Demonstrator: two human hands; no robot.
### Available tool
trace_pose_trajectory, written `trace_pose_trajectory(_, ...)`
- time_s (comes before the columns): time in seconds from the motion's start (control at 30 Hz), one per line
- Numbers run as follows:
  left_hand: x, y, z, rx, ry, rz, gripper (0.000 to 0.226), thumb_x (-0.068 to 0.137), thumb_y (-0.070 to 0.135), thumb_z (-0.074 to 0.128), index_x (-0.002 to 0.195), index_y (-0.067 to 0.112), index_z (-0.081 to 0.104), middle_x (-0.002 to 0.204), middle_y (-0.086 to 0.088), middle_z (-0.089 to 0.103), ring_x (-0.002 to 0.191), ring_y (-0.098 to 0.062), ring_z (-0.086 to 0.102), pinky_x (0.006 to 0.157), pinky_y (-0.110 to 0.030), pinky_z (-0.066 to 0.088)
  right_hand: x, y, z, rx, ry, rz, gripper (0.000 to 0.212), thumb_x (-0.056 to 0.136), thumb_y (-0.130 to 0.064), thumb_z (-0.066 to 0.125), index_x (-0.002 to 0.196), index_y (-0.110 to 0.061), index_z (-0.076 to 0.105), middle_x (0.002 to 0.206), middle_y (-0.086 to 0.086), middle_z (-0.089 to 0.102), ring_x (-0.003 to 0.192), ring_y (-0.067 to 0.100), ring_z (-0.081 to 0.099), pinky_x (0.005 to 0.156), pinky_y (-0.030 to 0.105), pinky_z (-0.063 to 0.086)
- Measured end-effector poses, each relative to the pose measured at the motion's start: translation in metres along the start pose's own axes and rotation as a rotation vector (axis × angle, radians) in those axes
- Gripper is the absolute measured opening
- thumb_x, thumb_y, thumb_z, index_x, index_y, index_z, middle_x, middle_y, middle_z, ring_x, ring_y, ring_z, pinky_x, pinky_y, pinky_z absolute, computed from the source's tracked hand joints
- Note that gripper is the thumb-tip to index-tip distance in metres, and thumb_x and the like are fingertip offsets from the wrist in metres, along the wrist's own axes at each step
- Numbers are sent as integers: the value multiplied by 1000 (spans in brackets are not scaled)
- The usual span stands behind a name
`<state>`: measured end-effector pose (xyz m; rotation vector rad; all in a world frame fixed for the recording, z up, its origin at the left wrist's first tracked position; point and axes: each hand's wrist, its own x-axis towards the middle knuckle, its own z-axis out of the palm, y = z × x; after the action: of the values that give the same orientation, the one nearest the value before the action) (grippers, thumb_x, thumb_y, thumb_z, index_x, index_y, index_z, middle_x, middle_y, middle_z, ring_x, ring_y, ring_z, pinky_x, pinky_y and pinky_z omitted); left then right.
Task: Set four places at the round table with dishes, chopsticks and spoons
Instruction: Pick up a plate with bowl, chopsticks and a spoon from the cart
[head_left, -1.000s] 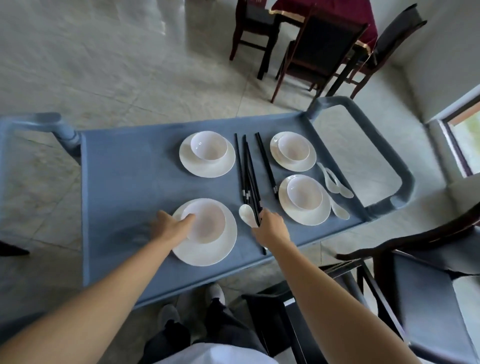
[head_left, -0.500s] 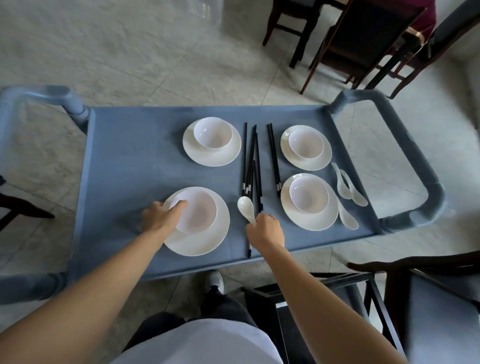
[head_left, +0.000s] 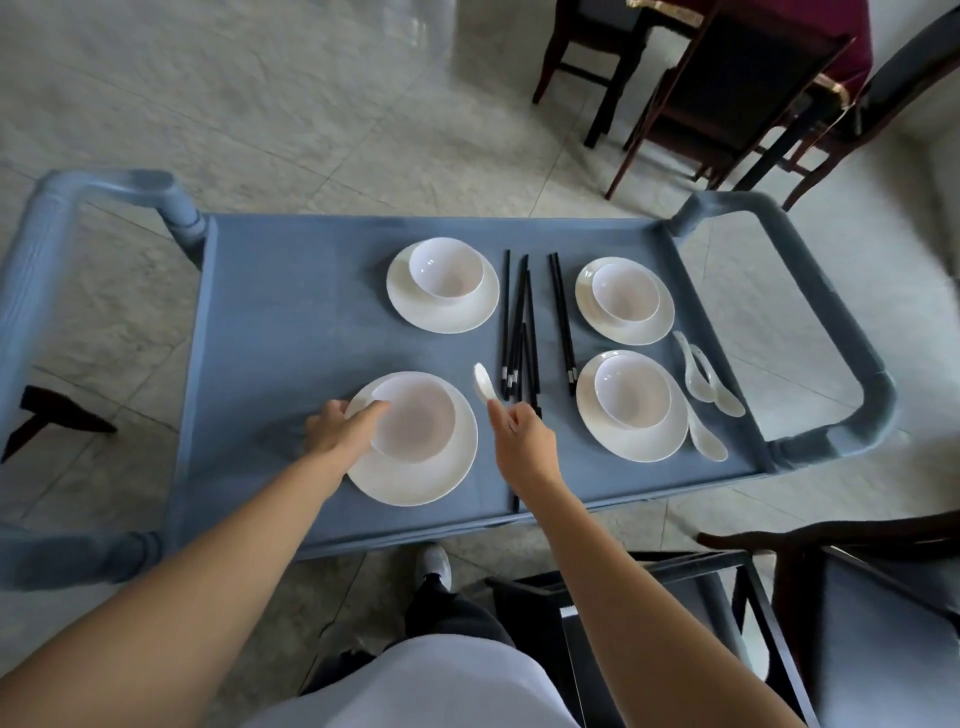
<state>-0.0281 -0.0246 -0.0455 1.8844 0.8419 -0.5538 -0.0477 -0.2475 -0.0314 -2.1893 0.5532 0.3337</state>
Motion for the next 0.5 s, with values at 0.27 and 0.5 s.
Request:
trace_pose_trajectory(0.27,3,-3,0,-13,-4,1,71,68,56,65,127,18,53,132,-11,44,107,-35,57,92,-50,53,-7,-22,18,-57,-149,-145,37,101,-41,39,71,-20,35,68,-2,47,58,14,40,51,33,31)
trace_pose_trajectory(0.5,-1,-1,0,0,-3,-18,80,58,55,60,129,21,50,131,-10,41,108,-35,55,90,-50,54,-5,-15,19,-132,-357,-108,25,98,-35,51,76,-22,49,74,-4,51,70,18,47,54,26,35)
